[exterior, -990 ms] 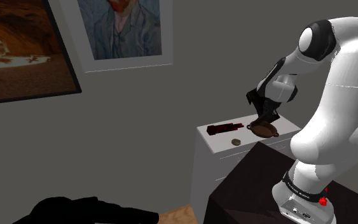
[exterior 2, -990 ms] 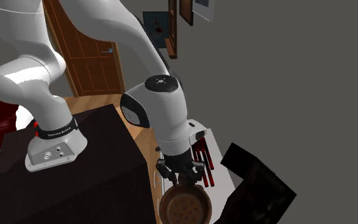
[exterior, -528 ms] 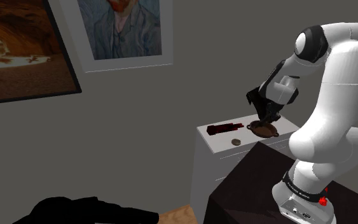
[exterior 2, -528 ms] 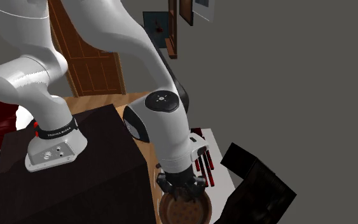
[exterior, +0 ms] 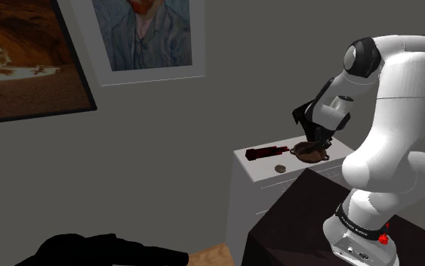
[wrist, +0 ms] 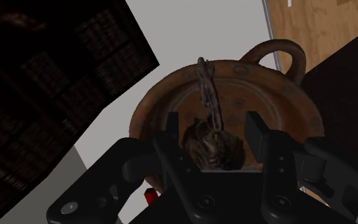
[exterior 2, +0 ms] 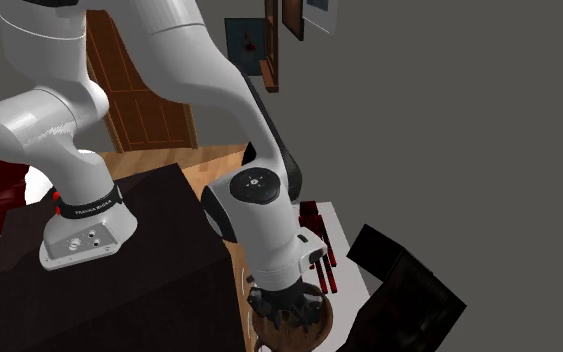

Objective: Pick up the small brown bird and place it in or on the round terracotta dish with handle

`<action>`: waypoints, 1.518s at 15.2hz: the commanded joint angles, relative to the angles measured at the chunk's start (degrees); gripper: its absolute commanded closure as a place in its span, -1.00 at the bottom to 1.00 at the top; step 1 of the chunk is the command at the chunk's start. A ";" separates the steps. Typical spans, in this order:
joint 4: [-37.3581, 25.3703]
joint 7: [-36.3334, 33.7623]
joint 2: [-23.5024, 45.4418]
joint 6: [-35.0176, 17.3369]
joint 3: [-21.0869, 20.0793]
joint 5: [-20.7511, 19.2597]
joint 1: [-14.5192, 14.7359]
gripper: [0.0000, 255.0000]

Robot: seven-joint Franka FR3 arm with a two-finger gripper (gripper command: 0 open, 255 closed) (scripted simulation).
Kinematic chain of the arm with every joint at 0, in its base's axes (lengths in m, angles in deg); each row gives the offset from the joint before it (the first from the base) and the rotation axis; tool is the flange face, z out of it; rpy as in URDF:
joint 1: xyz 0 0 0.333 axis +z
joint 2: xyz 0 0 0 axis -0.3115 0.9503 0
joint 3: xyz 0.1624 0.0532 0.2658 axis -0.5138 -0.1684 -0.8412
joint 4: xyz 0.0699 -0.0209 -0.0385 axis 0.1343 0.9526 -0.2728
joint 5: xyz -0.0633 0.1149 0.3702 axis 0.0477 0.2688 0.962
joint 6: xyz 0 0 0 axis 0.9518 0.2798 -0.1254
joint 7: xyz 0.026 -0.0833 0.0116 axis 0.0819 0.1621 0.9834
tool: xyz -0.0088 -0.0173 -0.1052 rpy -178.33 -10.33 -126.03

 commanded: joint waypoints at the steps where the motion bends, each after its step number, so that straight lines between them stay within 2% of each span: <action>1: -0.29 0.94 1.65 -0.78 -1.56 1.08 -0.86 1.00; 8: -0.29 0.94 1.65 -0.78 -1.56 1.08 -0.86 1.00; 9: -0.32 0.88 1.65 -0.74 -1.52 1.05 -0.80 -1.00; 14: -0.29 0.94 1.65 -0.78 -1.56 1.08 -0.86 -1.00; 18: 3.35 -3.59 -6.49 3.97 4.72 -4.47 4.16 -1.00; 23: 3.36 -3.62 -6.50 3.96 4.67 -4.52 4.10 -1.00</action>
